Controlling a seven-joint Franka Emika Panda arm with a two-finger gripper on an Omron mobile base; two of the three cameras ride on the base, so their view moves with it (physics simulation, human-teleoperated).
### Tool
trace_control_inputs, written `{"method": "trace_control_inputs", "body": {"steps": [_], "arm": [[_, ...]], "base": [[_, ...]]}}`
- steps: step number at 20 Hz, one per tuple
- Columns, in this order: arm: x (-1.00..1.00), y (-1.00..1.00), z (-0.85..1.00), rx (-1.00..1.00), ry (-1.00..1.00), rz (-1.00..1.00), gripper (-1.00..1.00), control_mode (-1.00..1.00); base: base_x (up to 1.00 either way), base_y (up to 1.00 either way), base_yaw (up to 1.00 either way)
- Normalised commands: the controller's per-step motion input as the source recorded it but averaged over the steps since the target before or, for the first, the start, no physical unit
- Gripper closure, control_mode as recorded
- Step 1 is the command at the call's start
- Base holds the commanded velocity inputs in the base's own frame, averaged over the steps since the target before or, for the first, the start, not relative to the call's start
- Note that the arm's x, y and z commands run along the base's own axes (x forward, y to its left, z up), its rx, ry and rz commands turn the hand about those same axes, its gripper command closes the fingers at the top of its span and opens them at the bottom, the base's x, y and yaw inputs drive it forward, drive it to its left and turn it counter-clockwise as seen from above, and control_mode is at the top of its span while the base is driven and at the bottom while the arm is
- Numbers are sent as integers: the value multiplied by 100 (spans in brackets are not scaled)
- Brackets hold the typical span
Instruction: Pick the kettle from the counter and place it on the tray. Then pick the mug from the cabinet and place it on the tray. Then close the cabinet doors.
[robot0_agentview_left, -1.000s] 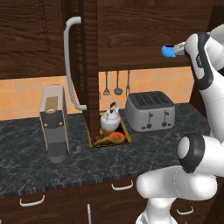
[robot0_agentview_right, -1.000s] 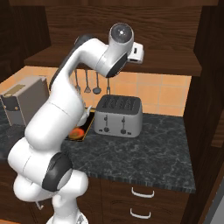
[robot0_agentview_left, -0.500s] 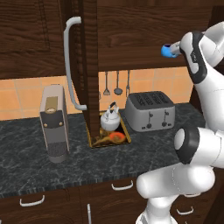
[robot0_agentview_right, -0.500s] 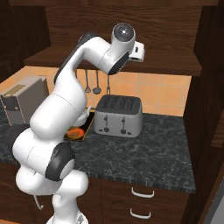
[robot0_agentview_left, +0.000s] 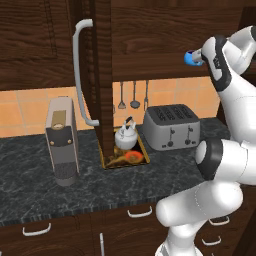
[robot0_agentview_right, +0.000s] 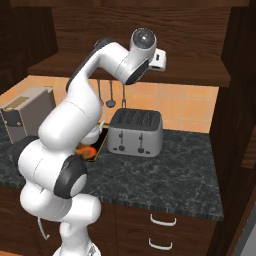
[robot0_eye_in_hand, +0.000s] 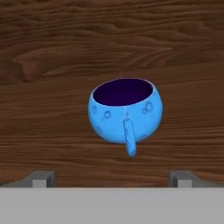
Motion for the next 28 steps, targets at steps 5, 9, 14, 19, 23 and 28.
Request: {"method": "trace_control_inputs", "body": {"steps": [5, 9, 14, 19, 23, 28], "arm": [[11, -9, 0, 0, 0, 0, -100, -100], [12, -6, 0, 0, 0, 0, -100, -100], [11, 0, -2, 0, 0, 0, -100, -100], [21, 0, -7, 0, 0, 0, -100, -100], [20, 0, -9, 0, 0, 0, -100, -100], [19, 0, -5, 0, 0, 0, -100, -100]], "base": [[0, 0, 0], [0, 0, 0], [0, 0, 0], [0, 0, 0], [0, 0, 0], [0, 0, 0]]}}
